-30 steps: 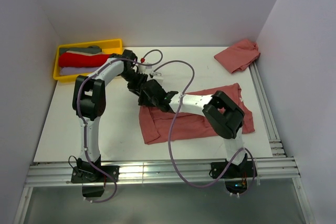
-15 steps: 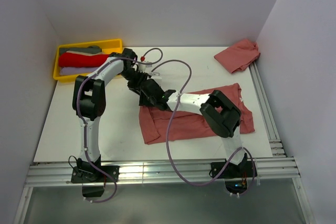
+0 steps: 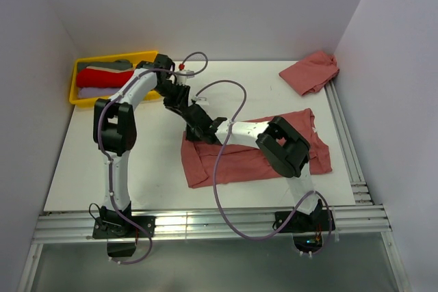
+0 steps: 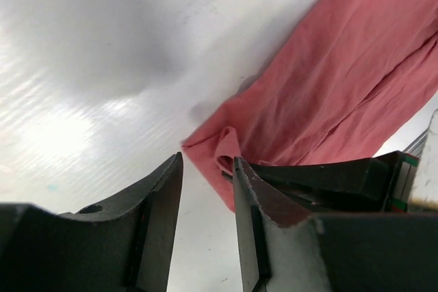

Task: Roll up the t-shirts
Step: Roll the tshirt

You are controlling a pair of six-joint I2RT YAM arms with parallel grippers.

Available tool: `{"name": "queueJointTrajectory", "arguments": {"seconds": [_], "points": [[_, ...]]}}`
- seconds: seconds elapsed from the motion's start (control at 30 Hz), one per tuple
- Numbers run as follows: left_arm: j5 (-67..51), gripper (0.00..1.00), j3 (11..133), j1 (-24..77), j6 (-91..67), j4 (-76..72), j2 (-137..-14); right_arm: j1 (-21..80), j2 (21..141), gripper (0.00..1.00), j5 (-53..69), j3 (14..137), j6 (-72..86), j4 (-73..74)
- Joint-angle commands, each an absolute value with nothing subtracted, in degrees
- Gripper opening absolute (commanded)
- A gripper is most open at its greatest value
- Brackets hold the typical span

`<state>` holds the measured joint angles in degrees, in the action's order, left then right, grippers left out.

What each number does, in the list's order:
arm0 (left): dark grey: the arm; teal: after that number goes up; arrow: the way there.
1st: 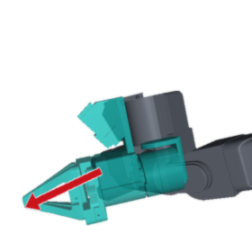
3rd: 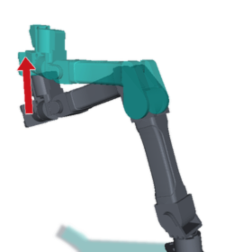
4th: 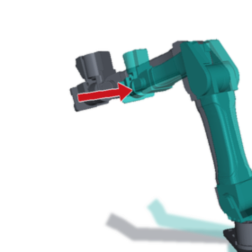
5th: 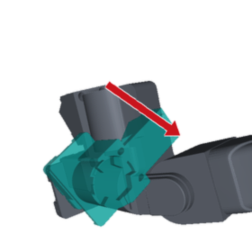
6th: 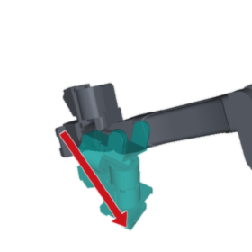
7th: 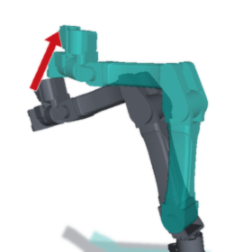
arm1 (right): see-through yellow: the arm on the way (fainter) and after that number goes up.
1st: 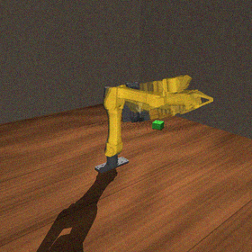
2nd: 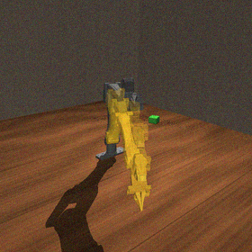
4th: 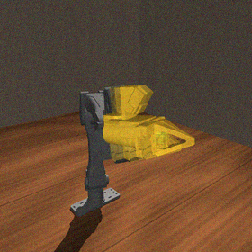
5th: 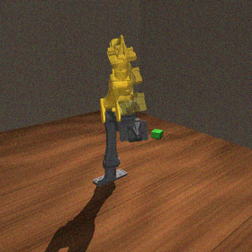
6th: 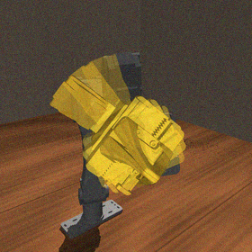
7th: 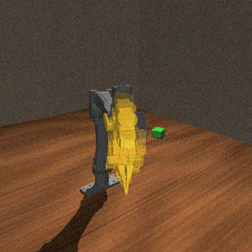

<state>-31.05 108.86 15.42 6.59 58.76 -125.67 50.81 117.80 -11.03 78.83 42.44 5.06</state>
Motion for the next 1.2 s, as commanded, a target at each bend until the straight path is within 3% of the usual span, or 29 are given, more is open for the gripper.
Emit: {"name": "queueJointTrajectory", "arguments": {"seconds": [0.0, 0.37, 0.77, 1.17], "points": [[-31.38, 0.42, 111.88, 13.45, 7.29, 60.73, -126.21, 50.45, 115.23, 0.03, -10.02, 79.1, 42.19, 1.15], [-34.45, 0.42, 112.41, 12.3, 11.77, 61.79, -128.93, 50.54, 113.29, 0.01, -5.36, 76.91, 42.63, -6.15], [-48.85, 0.42, 112.59, 12.48, 19.51, 62.32, -132.45, 50.54, 114.17, 0.0, -5.1, 77.17, 43.33, -5.89], [-52.74, 0.29, 111.19, 13.09, 30.05, 69.52, -133.24, 50.45, 114.08, 0.0, -7.29, 78.22, 43.24, -3.43]]}}
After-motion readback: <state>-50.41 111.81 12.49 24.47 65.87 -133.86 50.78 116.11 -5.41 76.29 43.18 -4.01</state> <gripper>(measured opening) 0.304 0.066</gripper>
